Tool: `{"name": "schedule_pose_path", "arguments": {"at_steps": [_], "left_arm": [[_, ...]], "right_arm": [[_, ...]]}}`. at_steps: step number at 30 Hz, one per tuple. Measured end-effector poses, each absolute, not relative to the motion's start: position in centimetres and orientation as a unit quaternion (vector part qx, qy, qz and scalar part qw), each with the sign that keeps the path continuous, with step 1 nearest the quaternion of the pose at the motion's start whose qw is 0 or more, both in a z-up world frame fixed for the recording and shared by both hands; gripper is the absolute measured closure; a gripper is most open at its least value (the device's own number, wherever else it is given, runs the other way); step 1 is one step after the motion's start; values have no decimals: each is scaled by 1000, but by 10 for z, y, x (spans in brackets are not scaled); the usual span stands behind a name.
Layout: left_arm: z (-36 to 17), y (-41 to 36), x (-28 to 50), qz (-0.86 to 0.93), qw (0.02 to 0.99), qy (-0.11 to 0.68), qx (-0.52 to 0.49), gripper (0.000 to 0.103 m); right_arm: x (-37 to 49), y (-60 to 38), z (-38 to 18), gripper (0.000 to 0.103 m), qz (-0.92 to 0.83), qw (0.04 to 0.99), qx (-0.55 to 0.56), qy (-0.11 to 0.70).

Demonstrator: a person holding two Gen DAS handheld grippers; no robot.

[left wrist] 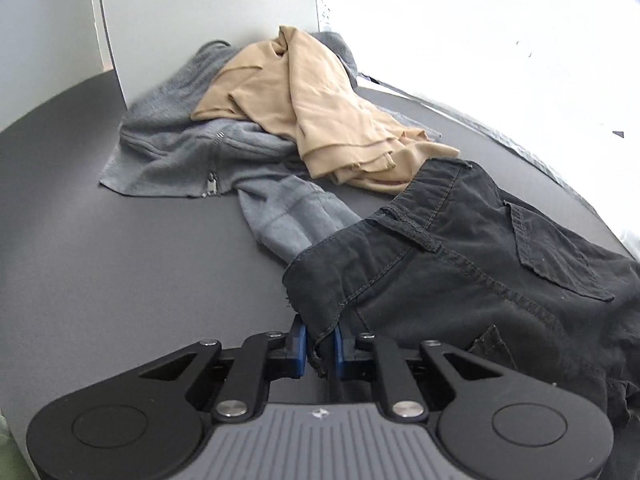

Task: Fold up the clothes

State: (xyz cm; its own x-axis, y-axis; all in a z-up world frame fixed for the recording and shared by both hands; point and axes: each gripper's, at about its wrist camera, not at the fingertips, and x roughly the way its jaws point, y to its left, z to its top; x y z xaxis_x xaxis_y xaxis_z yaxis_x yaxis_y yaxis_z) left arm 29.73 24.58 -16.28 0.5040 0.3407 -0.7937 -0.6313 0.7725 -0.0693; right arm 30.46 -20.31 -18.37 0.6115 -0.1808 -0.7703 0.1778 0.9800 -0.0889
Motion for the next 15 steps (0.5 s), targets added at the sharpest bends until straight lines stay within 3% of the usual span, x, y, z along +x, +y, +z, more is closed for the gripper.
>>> {"name": "schedule_pose_path", "arguments": {"at_steps": [4,7,10,15], "left_arm": [[-168,267,272,294,828,436,-195,87],[-189,272,265,300,802,482,-187,79],[-175,262,259,306,815,479,-116,59],[-132,244,246,316,850,422,-17,12]], "right_arm": [[296,-195,-185,27,-99,897,3,430],[291,-189,-189,27,-91,896,5,435],[287,-181,-191,27,-74,898,4,434],[289,-176,-173,27,-31,916,46,396]]}}
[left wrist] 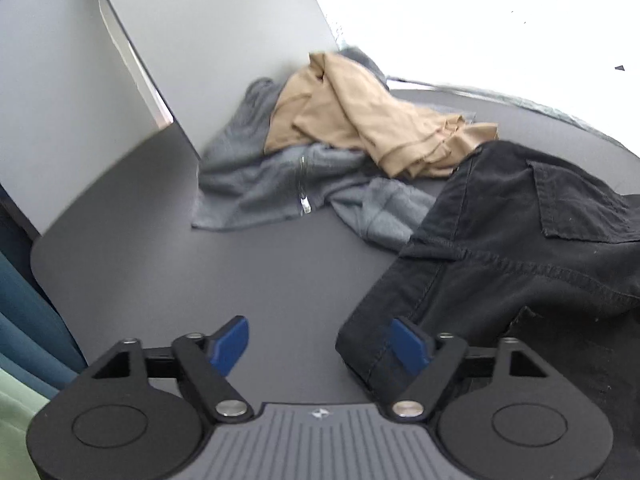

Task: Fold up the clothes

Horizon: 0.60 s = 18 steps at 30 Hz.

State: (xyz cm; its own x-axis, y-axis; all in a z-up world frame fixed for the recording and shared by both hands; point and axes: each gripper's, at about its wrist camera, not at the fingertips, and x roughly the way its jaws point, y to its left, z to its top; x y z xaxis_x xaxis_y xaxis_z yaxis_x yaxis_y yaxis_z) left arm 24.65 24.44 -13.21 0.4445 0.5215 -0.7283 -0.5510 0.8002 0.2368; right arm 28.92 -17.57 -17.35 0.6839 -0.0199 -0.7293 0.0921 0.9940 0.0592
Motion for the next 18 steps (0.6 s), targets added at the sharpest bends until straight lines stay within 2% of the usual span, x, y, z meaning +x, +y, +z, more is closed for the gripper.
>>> {"name": "schedule_pose_path", "arguments": {"at_steps": [3,5,12,18], "left_arm": [[-117,235,251,278,878,390,-12,1],[-121,229,262,257,886,387,-10,1],[-137,220,302,206,886,412,-52,1],[-140,194,355,167,898,408,-3,1]], "right_arm": [[296,-172,-164,22,-19,927,49,371],[302,-168,-162,16,-15,930,43,363],[311,-185,-172,13,-47,923,33,381],[334,-257,-171,10,-135,916,64,371]]}}
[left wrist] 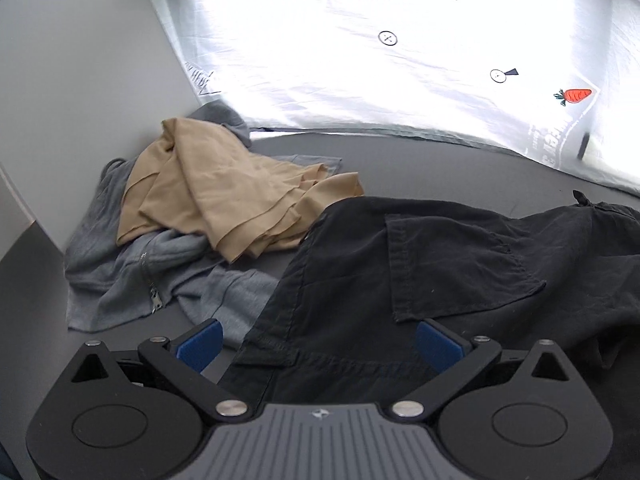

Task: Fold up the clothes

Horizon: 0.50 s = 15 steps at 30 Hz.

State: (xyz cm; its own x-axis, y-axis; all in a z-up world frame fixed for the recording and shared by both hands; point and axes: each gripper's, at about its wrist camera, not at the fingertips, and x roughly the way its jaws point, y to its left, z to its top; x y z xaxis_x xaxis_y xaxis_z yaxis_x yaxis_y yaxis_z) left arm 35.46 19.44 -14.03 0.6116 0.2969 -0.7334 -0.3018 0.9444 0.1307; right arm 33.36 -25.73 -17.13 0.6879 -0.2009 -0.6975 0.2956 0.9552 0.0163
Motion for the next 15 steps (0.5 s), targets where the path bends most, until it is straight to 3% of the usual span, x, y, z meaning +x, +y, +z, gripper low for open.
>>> {"name": "schedule_pose_path", "arguments": {"at_steps": [2,8,15], "left_arm": [[-140,184,375,149,901,408,-8,1],[-157,120,443,82,901,426,4,1],[-199,19,528,-21,889,456,48,1]], "right_arm": [[346,-293,-168,9,-171,913,92,360],[397,-422,-193,7,-204,858,348,319],[477,-495,-249,7,-181,802,497,279]]}}
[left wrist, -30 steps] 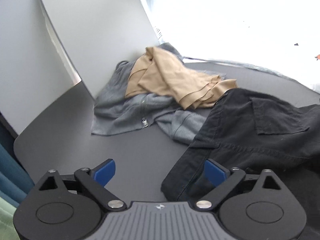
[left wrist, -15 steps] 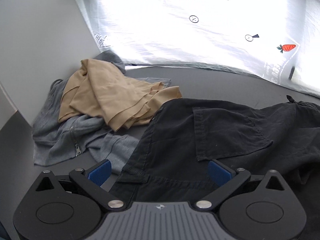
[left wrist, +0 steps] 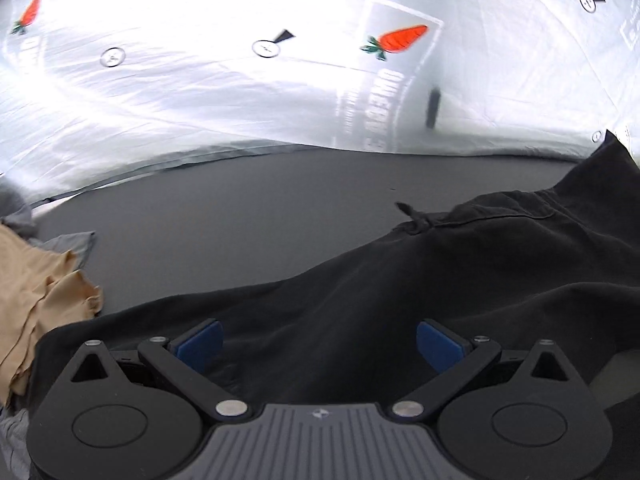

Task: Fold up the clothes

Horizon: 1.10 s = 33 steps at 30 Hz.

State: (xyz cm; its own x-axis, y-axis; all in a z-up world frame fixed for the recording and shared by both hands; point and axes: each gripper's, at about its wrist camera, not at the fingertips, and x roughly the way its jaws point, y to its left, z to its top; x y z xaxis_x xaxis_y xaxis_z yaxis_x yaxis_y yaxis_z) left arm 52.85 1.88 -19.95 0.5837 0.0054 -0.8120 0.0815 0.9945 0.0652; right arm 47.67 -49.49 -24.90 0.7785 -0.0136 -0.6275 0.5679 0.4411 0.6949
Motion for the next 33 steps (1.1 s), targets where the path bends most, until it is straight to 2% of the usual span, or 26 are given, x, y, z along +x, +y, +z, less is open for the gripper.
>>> {"name": "schedule_pose_path", "arguments": {"at_steps": [3,5,7,9,10,13,15,16,18,19,20,21,22,23,24,25,26,28,33], "left_arm": [[-214,-13,552,-49,883,463,66,1],[-223,-29,560,-63,880,465,78,1],[-234,-38,566,-65,873,476,88,1],[-245,-44,570,-63,864,491,93,1],[-249,-42,570,-62,862,496,88,1],[-254,-33,565,-59,858,507,62,0],[-256,-24,563,-56,856,513,38,0],[-258,-21,562,-55,855,515,26,0],[-260,-17,560,-53,855,516,11,0],[-260,-17,560,-53,855,516,11,0],[-259,-18,560,-53,855,516,14,0],[-259,-19,559,-53,855,516,18,0],[-258,-20,558,-54,855,516,23,0],[-258,-20,559,-56,854,516,26,0],[-258,-20,560,-57,854,516,26,0],[-258,-19,560,-58,854,516,23,0],[-259,-18,559,-58,855,515,20,0],[-260,-18,557,-60,859,508,20,0],[-258,-18,551,-60,865,498,22,0]], "right_arm": [[503,-510,-266,8,-160,775,554,258],[511,-514,-265,23,-165,771,570,231],[517,-515,-253,68,-177,792,547,208],[524,-506,-222,84,-193,836,470,208],[523,-493,-200,99,-192,867,416,196],[510,-443,-131,100,-179,951,209,142],[490,-380,-98,101,-173,980,-36,88],[484,-356,-98,101,-162,974,-136,86],[480,-333,-116,100,-141,958,-219,122],[479,-326,-129,99,-135,949,-245,147],[482,-334,-150,98,-139,944,-226,196],[485,-342,-170,91,-147,936,-206,244],[486,-354,-190,80,-165,924,-186,291],[487,-364,-207,75,-182,913,-160,330],[481,-375,-213,64,-197,912,-117,341],[476,-386,-218,53,-211,911,-71,346],[470,-400,-217,46,-221,916,-14,334],[459,-428,-215,18,-239,916,99,307],[461,-511,-244,9,-248,852,384,257]]}}
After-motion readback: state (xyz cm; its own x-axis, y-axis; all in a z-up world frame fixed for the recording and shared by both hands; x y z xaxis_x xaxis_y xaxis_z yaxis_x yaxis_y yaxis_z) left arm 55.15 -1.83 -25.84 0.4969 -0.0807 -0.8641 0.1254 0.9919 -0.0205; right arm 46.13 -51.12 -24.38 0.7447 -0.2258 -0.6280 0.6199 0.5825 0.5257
